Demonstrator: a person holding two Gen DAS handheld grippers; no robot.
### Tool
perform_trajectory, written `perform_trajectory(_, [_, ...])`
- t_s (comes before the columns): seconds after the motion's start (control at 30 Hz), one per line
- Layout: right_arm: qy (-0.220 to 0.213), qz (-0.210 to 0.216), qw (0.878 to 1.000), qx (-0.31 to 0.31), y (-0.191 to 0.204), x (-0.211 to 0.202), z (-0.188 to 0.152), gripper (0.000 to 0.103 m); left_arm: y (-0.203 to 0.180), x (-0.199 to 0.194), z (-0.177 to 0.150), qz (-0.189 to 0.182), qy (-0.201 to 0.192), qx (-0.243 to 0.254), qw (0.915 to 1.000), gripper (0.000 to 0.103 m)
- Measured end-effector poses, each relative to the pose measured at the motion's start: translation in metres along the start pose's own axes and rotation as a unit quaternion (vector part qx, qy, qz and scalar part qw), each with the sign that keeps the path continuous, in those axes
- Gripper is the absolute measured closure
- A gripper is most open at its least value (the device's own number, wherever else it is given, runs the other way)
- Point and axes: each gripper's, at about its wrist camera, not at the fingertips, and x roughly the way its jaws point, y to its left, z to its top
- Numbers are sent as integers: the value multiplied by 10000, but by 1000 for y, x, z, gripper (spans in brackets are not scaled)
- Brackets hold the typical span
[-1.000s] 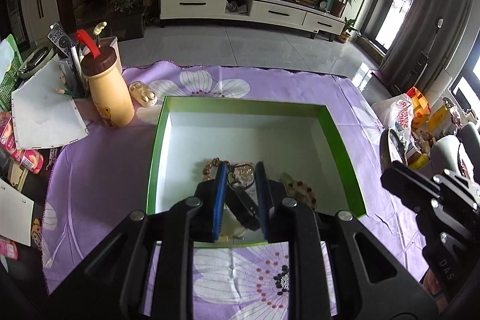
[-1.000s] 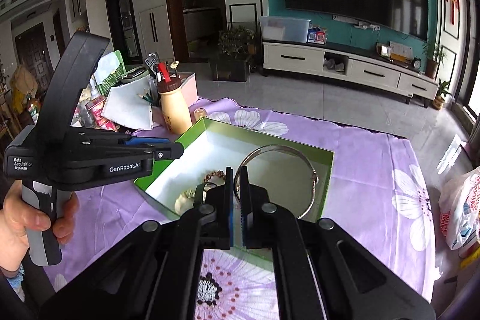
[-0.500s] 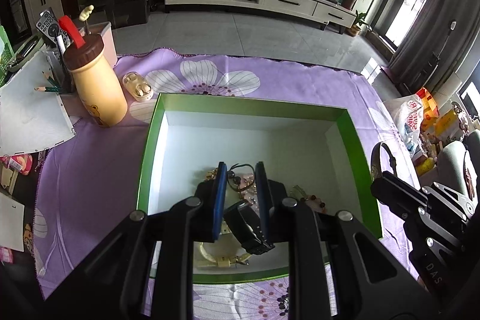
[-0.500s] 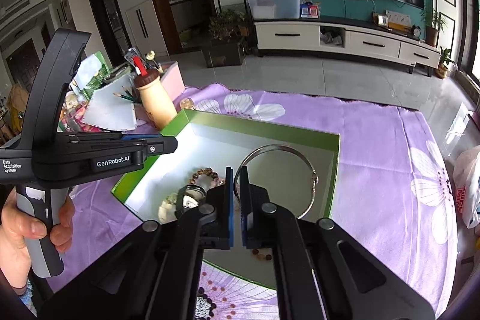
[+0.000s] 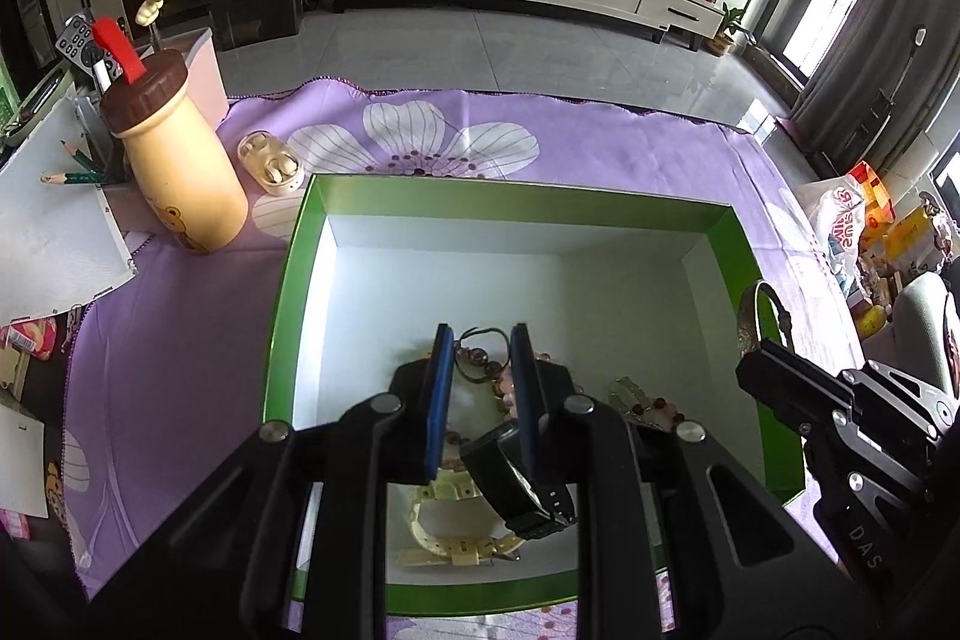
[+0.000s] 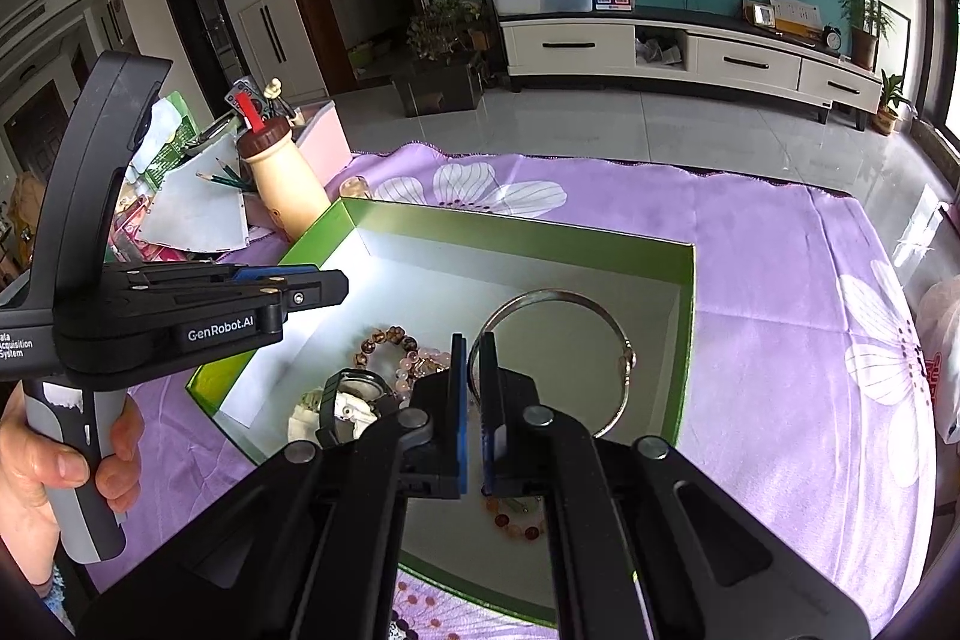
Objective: Organize jewelry
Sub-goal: 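Carry the silver bangle and small dark ring over the green box, then lower the bangle and ring into the box and open both tools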
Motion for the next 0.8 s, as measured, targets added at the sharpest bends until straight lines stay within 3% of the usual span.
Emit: perform_trajectory(0.8, [407,-56,9990,157,-9,37,-7,100,-5,31,-3,79,235,134,9996,84])
